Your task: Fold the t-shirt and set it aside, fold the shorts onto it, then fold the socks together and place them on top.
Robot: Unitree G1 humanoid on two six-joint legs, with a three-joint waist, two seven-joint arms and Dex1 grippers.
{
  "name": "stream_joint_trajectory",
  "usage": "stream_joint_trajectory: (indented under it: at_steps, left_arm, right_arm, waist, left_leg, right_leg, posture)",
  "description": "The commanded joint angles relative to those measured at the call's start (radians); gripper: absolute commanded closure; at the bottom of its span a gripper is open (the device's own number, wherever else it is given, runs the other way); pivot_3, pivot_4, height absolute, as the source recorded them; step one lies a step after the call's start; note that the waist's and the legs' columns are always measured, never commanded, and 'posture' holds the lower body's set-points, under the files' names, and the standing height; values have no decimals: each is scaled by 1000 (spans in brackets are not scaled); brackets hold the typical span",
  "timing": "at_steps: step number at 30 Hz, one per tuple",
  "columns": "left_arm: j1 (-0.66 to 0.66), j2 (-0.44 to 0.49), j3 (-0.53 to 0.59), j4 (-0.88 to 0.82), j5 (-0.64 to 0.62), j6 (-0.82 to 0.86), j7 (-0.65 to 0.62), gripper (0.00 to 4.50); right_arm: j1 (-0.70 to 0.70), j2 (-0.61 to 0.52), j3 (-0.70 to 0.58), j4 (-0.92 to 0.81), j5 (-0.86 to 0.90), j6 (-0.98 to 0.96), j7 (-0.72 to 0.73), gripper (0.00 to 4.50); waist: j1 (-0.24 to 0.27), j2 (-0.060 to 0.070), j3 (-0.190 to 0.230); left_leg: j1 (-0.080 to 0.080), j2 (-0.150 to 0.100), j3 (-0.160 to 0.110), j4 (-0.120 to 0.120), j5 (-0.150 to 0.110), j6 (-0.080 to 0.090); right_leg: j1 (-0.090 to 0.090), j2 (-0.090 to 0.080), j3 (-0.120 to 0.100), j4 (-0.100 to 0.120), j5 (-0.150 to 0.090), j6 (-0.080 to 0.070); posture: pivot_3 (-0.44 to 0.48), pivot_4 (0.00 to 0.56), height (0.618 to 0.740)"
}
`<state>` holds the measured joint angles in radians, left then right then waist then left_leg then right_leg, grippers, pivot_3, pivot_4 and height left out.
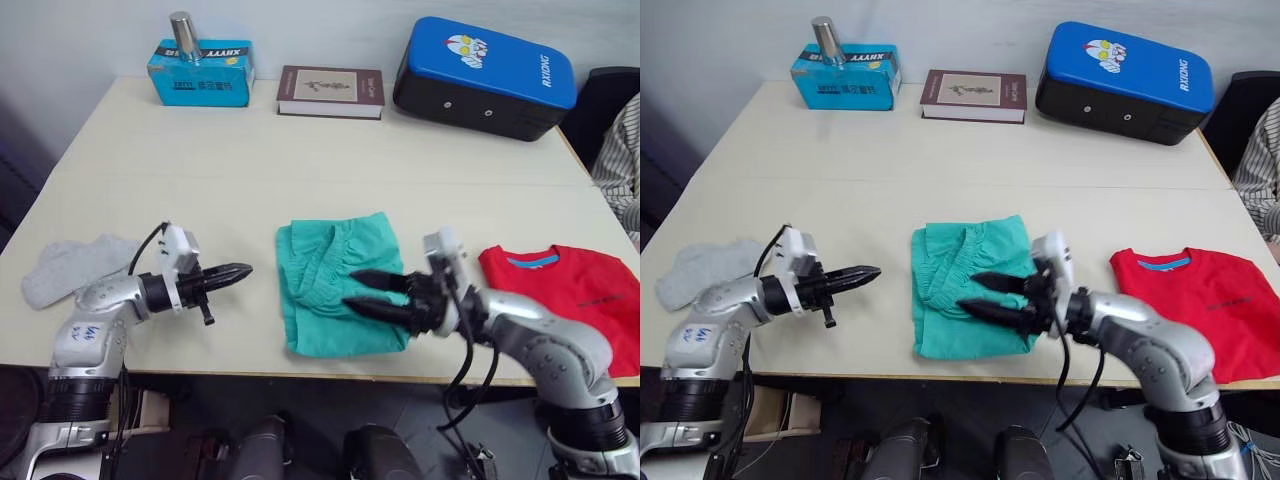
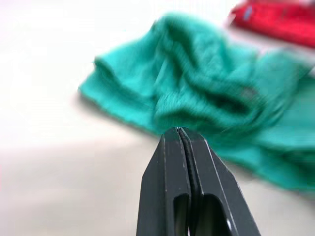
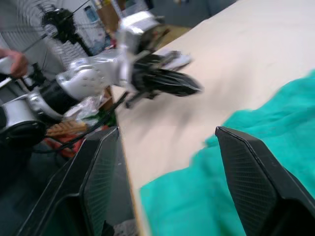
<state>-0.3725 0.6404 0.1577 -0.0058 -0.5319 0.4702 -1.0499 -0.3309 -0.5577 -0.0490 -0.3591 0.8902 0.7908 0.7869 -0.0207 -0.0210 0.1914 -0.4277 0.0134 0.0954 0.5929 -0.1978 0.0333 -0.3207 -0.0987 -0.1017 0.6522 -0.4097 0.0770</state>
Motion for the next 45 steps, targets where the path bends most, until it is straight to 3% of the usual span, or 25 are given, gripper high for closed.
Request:
stream_joint_trajectory:
  at_steps: [1,3,6,10,13,17,23,26,29,33,37,41,45]
  left_arm:
    - [-120,-66,-86,-72,-56,66,-6,4500]
    - [-191,-133,-167,-32,1,42,11,4500]
    - [-281,-228,-284,90,127,-59,39,4500]
    - [-405,-416,-358,379,260,-233,140,4500]
    - [-467,-491,-364,569,327,-329,191,4500]
    - [-508,-531,-353,761,380,-412,236,4500]
    - [-574,-512,-336,983,496,-569,400,4500]
    - [-574,-502,-286,966,455,-645,345,4500]
    - [-500,-465,-214,783,321,-659,157,4500]
    - [-334,-384,-249,500,260,-575,-20,4500]
    - [-231,-348,-315,374,317,-511,-24,4500]
    - [-178,-350,-346,372,412,-464,107,4500]
    - [-124,-326,-337,331,415,-427,131,4500]
  right_arm:
    - [-20,-31,94,191,-330,-379,101,2653]
    - [-49,-17,152,332,-493,-594,112,3319]
    - [-87,37,182,485,-588,-748,111,4358]
    - [-77,61,265,583,-698,-894,172,4439]
    - [-50,83,289,565,-714,-902,182,4439]
    - [9,92,291,485,-688,-843,187,4439]
    - [168,42,277,252,-602,-723,232,4439]
    - [228,5,250,176,-583,-708,240,4439]
    - [246,-7,173,106,-506,-643,206,4439]
    - [153,51,88,156,-449,-574,111,4439]
    - [63,103,91,295,-515,-602,60,4439]
    - [-27,175,49,529,-543,-603,-27,4439]
    - [-32,134,-44,591,-486,-584,-17,4439]
  waist:
    - [15,0,0]
    - [20,0,0]
    - [18,-2,1]
    - [20,-3,3]
    - [16,-3,3]
    - [16,-4,3]
    - [21,-4,3]
    - [18,-4,3]
    - [13,-3,5]
    - [6,-3,5]
    - [20,-1,6]
    - [21,-1,6]
    - [19,0,7]
  left_leg:
    - [0,-1,0,1,0,0]
    - [0,-2,2,2,2,-1]
    - [-1,-3,5,2,3,-2]
    - [-1,-1,5,5,4,-3]
    - [-1,-1,4,6,4,-3]
    - [0,1,4,8,5,-4]
    - [0,1,-1,10,3,-4]
    - [0,1,0,11,-1,-3]
    - [0,1,0,11,-1,-4]
    - [1,2,0,11,-1,-6]
    - [3,2,-2,12,-1,-5]
    - [3,0,-2,15,-2,-2]
    - [3,0,-2,16,-3,-1]
  right_leg:
    - [0,0,0,0,0,0]
    - [1,-1,0,0,1,2]
    - [0,-1,1,1,2,4]
    - [0,1,0,2,2,4]
    - [0,1,-1,3,2,4]
    - [0,1,-3,4,2,4]
    - [4,0,-5,2,2,4]
    - [6,0,-6,0,2,4]
    - [5,0,-6,0,2,4]
    - [6,1,-7,1,2,4]
    - [10,2,-7,0,2,3]
    - [13,0,-7,0,2,3]
    - [13,-1,-7,0,2,4]
  posture:
    - [0,150,740]
    - [0,150,740]
    - [0,150,740]
    - [0,150,740]
    - [0,150,740]
    - [0,150,740]
    - [0,150,740]
    - [0,150,740]
    - [0,150,740]
    - [0,150,740]
    - [0,150,740]
    - [0,150,740]
    - [0,150,740]
